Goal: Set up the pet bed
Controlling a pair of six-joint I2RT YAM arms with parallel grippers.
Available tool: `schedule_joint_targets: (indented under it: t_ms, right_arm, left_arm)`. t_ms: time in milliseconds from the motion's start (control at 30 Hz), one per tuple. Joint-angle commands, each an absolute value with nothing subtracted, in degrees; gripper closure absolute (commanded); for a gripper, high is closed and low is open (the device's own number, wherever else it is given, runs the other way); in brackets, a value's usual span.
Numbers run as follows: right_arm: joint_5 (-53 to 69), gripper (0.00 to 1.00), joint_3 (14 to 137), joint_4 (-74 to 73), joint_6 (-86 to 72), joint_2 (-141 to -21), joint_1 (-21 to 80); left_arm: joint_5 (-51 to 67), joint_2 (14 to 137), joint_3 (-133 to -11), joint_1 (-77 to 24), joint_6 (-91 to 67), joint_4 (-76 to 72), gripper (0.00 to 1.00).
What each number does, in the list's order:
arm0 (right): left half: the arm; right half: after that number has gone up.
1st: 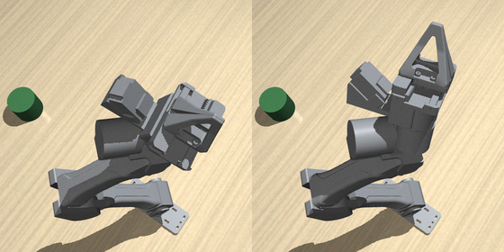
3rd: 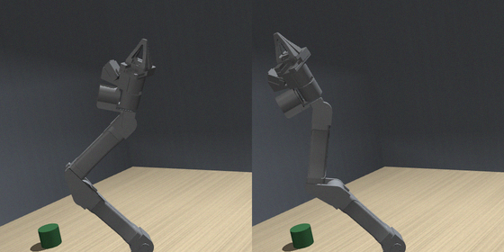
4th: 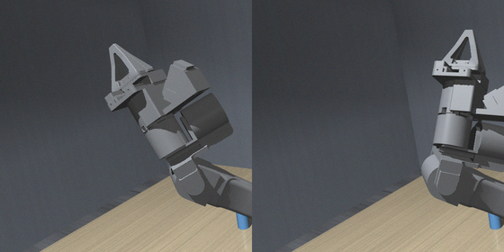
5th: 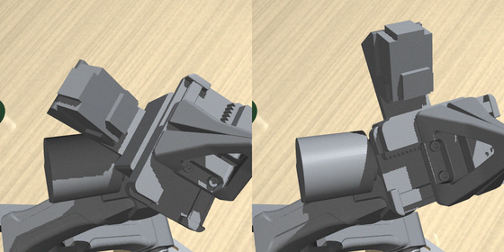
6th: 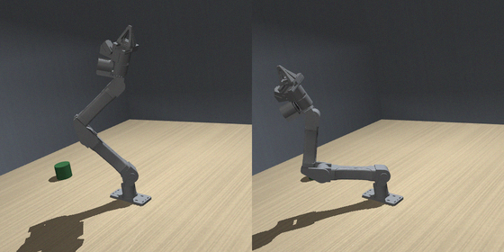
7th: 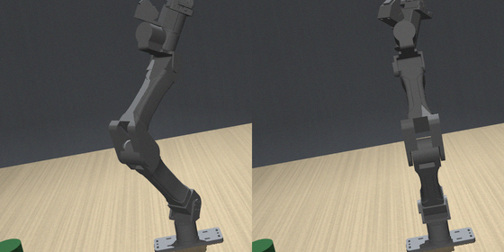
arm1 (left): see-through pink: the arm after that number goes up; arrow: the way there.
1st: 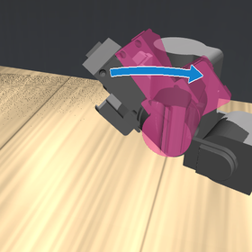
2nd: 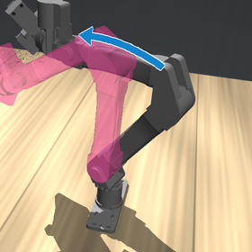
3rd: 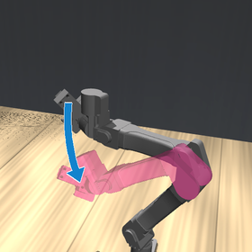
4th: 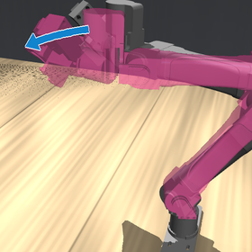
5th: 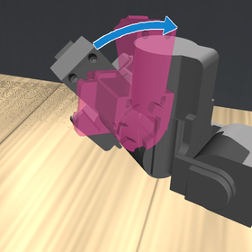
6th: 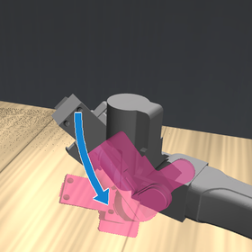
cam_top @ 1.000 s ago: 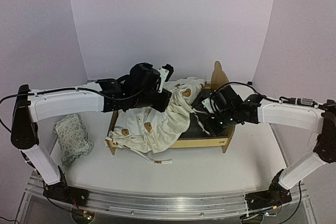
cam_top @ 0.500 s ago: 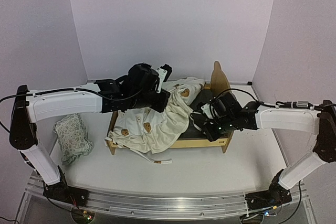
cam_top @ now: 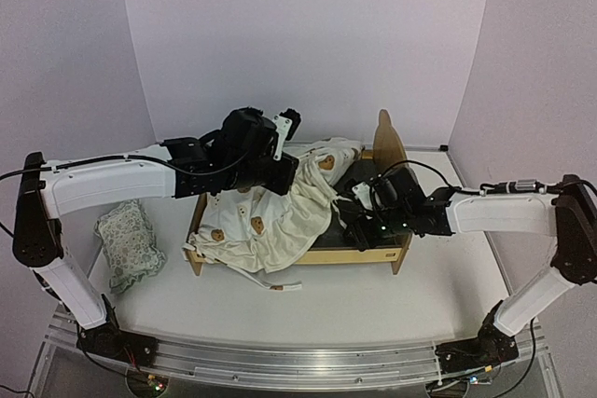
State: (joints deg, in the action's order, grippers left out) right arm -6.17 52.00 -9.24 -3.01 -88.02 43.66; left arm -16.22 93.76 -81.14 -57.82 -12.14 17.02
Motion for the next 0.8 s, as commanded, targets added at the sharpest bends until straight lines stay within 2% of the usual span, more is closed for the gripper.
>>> schedule_joint_targets:
  t_ms: [0, 100, 167, 433, 500, 767]
  right_arm:
    - [-5.97, 0.35, 50.87, -0.71, -3.86, -89.99, 43.78]
    - [-6.98, 0.37, 49.66, 2.91, -4.25, -90.89, 43.86]
    - [-7.91, 0.42, 48.97, 4.45, -4.28, -91.21, 43.86]
    - [-11.91, 0.81, 47.75, 5.13, -3.84, -90.26, 44.19]
    - [-12.08, 0.84, 47.64, 4.36, -3.62, -88.95, 44.53]
    - [-12.35, 0.86, 48.44, -1.89, -2.44, -82.2, 46.61]
  left_arm:
    - [-17.06, 90.5, -82.43, -57.32, -13.48, 17.4, 1.0]
    - [-16.88, 90.75, -82.9, -57.3, -13.86, 17.4, 1.0]
    - [-16.73, 90.79, -82.97, -57.3, -14.03, 17.41, 1.0]
    - [-16.95, 90.86, -83.06, -57.31, -14.18, 17.4, 1.0]
    - [-17.2, 90.88, -83.1, -57.3, -14.15, 17.45, 1.0]
    - [-17.94, 91.25, -83.32, -57.13, -14.24, 17.67, 1.0]
